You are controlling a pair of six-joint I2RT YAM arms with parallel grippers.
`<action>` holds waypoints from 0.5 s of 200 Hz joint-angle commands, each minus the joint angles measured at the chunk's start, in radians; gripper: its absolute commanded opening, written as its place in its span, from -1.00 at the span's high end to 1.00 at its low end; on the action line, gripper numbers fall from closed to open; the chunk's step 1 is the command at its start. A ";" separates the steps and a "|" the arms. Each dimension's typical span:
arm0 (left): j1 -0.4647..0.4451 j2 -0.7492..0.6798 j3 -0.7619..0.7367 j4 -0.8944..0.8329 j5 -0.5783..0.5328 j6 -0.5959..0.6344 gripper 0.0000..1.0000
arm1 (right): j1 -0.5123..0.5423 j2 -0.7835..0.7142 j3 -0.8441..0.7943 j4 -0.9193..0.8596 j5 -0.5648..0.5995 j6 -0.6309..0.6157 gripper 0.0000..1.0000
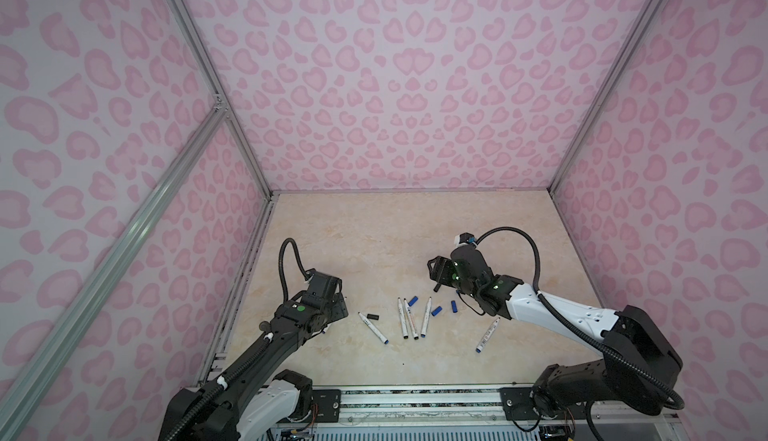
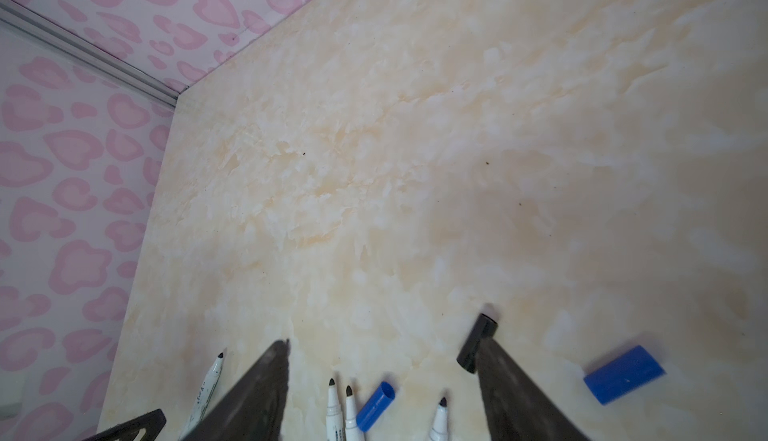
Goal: Insert the pens into the pen caps
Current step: 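Move the left gripper toward a white marker while the right moves over caps, then align and close the left gripper on the white marker's body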
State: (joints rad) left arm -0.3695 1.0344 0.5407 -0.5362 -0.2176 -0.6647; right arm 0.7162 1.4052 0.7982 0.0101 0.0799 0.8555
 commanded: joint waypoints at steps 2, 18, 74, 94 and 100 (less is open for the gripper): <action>-0.001 0.052 0.015 0.006 -0.026 -0.042 -0.53 | 0.002 0.004 -0.006 0.036 0.016 -0.009 -0.45; -0.001 0.099 0.020 0.013 -0.014 -0.042 -0.44 | 0.002 0.002 -0.009 0.037 0.017 -0.007 -0.45; -0.002 0.100 0.004 0.020 0.021 -0.042 -0.42 | 0.006 -0.001 -0.010 0.045 0.013 -0.012 -0.44; -0.008 0.133 -0.001 0.035 0.056 -0.039 -0.41 | 0.005 0.002 -0.007 0.046 0.015 -0.013 -0.44; -0.010 0.149 -0.001 0.034 0.053 -0.039 -0.40 | 0.004 0.003 -0.007 0.044 0.014 -0.012 -0.45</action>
State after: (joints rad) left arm -0.3733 1.1481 0.5434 -0.5171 -0.1905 -0.6949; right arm 0.7185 1.4025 0.7898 0.0395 0.0811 0.8524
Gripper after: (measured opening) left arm 0.707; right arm 0.723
